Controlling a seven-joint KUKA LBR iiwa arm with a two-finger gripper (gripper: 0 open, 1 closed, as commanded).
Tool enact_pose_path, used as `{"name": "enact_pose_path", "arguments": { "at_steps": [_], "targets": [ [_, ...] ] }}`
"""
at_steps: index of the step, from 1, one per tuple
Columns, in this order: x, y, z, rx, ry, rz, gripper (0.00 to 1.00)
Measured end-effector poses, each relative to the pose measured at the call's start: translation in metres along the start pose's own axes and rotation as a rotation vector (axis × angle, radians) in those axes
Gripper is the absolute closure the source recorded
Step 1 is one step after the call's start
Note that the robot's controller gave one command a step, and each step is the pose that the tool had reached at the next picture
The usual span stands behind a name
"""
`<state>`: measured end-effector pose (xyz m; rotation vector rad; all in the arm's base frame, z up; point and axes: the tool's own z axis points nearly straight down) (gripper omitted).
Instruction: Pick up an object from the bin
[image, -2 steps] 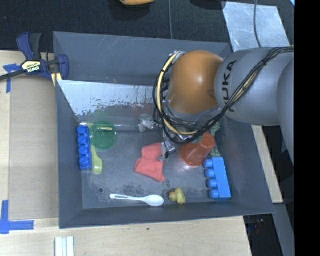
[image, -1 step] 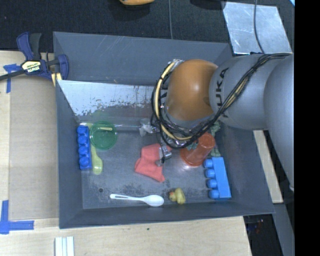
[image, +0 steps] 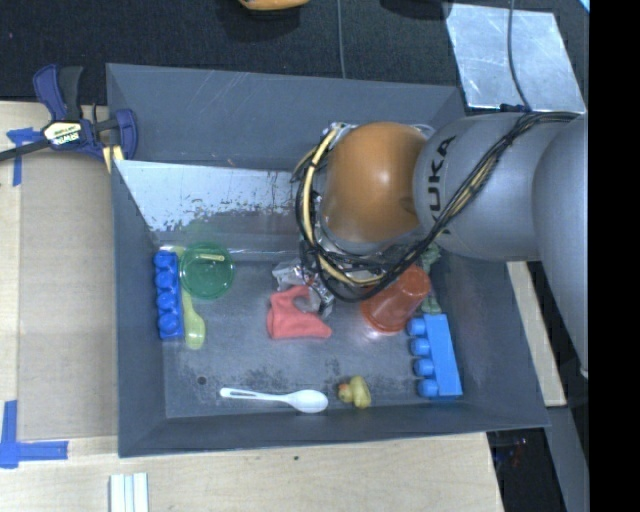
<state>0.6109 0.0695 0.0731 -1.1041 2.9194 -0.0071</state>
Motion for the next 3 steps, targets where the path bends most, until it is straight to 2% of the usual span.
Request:
{"name": "enact_pose_path", "arguments": {
  "at_steps": [1, 2, 3],
  "targets": [
    [0.000, 0.000, -0.001, 0.000, 0.000, 0.001, 1.00],
    [0.002, 0.002, -0.036, -0.006, 0.007, 0.003, 1.00],
    [-0.001, 0.000, -0.083, -0.001, 0.000, 0.003, 1.00]
  ]
}}
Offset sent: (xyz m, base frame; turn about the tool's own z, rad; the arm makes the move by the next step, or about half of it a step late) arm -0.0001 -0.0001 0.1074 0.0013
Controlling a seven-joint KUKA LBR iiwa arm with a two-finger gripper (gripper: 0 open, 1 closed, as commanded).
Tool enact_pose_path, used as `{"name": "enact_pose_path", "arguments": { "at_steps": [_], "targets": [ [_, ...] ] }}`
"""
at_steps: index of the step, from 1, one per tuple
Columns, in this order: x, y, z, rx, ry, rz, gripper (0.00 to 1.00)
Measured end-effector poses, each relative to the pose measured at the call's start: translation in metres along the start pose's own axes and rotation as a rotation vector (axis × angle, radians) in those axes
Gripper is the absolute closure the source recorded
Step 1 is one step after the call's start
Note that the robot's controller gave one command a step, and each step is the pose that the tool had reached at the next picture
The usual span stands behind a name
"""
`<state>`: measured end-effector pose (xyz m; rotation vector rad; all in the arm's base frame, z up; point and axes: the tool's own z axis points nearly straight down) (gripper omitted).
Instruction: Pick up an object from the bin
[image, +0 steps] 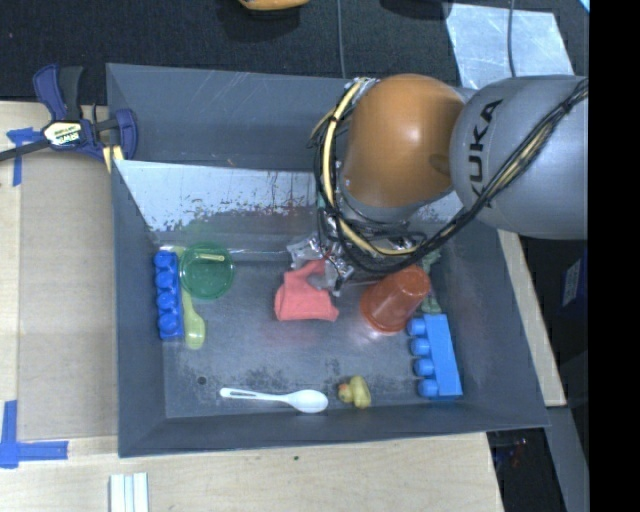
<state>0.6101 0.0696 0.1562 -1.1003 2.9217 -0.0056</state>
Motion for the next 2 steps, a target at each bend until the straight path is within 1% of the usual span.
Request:
{"name": "enact_pose_path", "arguments": {
  "at_steps": [1, 2],
  "targets": [
    [-0.001, -0.001, -0.014, 0.003, -0.004, 0.003, 1.00],
    [0.000, 0.000, -0.038, -0.004, 0.003, 0.004, 1.00]
  ]
}}
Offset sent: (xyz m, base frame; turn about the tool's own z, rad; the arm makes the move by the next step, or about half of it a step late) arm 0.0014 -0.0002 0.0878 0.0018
